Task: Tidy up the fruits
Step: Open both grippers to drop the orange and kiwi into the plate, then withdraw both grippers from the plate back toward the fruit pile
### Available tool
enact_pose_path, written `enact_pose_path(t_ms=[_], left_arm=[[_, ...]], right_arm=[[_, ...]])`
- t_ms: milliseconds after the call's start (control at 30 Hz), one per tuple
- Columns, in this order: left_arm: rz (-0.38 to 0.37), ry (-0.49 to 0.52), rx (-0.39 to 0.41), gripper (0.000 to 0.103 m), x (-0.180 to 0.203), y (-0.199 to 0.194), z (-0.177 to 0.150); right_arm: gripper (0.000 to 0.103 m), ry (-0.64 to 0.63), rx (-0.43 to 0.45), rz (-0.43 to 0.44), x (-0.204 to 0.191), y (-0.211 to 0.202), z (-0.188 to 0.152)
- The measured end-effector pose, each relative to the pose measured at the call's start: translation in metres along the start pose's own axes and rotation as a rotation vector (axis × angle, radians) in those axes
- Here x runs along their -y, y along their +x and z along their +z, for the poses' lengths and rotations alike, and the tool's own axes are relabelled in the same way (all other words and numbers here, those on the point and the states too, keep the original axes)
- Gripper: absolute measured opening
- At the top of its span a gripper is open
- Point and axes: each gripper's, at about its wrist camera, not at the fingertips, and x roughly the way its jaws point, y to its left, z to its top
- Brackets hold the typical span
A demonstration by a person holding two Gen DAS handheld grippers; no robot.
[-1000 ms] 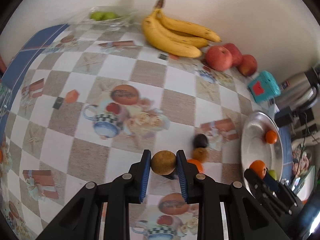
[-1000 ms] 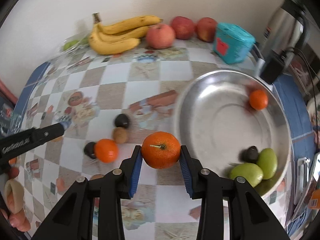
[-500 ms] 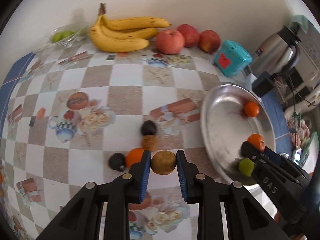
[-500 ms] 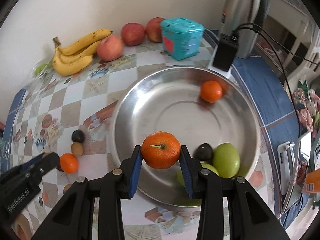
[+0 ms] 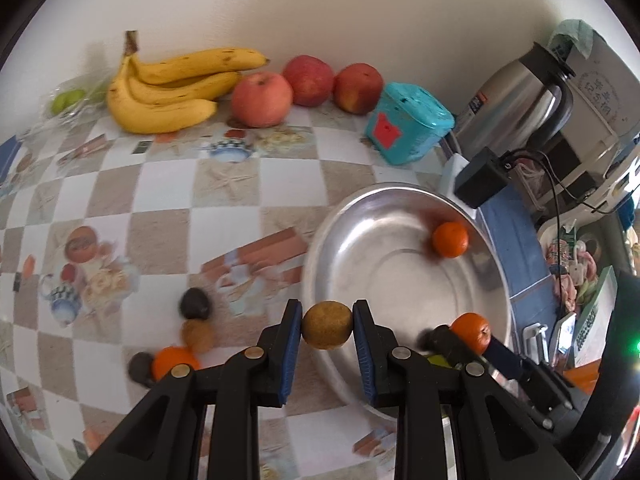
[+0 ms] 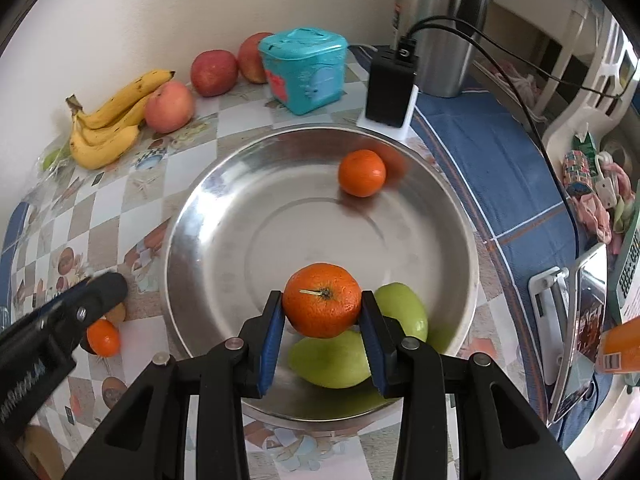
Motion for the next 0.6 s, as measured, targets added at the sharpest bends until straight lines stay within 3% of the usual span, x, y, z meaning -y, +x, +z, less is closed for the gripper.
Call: enact_pose_path(t_ms=[233,300,333,600], left_arm=[[-0.019,0.029,-0.012,0.031,0.018,0.011,0.003],[-0.023,0.026,-0.007,0.049,0.018,0.009,0.005],[-0.024,0.019,0.000,0.065,0.017,0.008,0.005],[-0.019,-0.009,0.028,0.080,0.006,-0.004,0.008]], right_arm=[[0.039,0.006,-0.002,0.002,0.004,0.000,0.000],[0.039,0.002,-0.008,0.016,0.005,0.000,0.001],[0.039,0.001,-0.008,0.024,0.005,0.000,0.001],[0.041,-0.010,0.006,0.031,0.002,-0.007,0.003]])
